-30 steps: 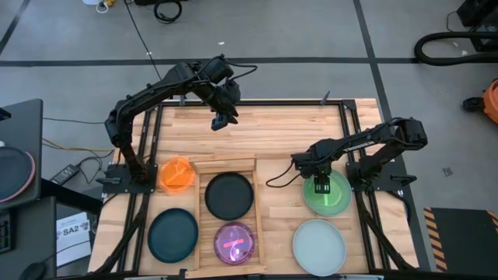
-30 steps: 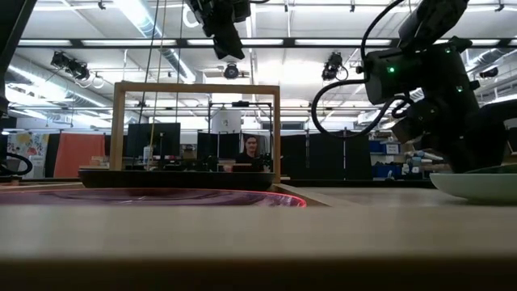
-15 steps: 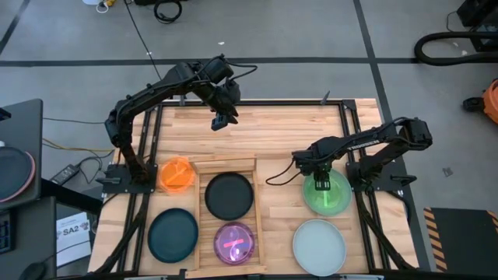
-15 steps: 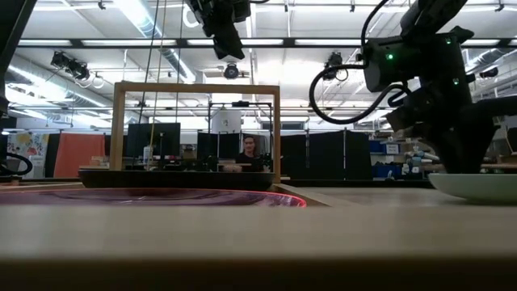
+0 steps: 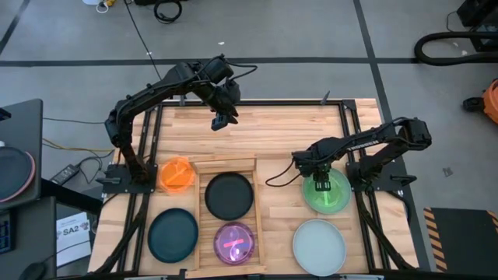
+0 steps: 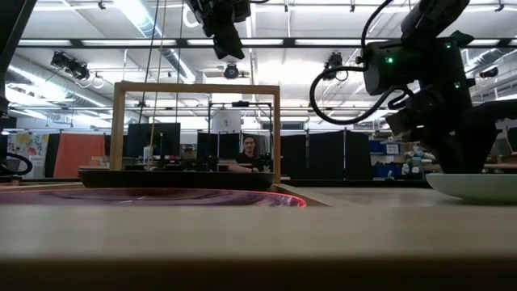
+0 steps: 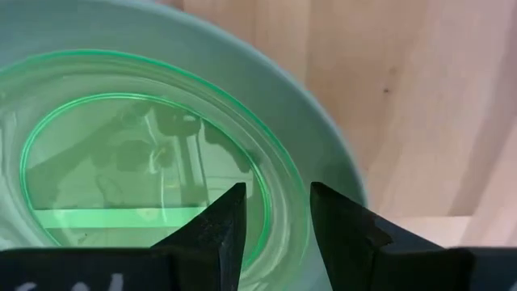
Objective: Place and stack plates onto a shelf
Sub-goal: Stack the small green transparent plate on the top of the small pink transparent plate on the shelf
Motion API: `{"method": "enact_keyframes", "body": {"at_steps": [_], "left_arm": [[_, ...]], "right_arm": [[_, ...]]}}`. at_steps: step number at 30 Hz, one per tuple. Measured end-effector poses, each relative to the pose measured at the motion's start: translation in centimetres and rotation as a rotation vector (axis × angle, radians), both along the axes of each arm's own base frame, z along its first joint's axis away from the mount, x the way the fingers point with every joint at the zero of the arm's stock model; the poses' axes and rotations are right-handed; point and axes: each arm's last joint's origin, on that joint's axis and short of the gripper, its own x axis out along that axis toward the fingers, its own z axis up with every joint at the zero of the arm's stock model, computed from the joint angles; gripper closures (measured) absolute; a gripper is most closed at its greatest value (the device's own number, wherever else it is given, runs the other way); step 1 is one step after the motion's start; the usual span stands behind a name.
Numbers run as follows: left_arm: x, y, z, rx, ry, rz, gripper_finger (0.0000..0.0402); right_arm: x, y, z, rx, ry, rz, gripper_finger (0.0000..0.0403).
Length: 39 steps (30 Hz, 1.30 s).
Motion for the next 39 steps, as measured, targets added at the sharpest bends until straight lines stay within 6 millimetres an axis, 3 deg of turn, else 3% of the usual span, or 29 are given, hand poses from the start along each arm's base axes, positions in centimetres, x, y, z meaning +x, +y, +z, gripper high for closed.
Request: {"method": "enact_keyframes", "body": {"at_steps": [15, 30, 39], "left_arm": [[0.0, 0.0, 0.0, 0.0, 0.0, 0.0, 0.0246], [0.0, 0.0, 0.0, 0.0, 0.0, 0.0, 0.0246], [0.0, 0.0, 0.0, 0.0, 0.0, 0.0, 0.0246]], "right_arm": [[0.4, 0.1, -1.5, 0.061, 0.08, 0.021, 0.0266], [0.3, 0.2, -1.4, 0.075, 0.077, 0.021, 0.0392], [0.3, 0.2, -1.0, 0.079, 0.058, 0.024, 0.0395]]}}
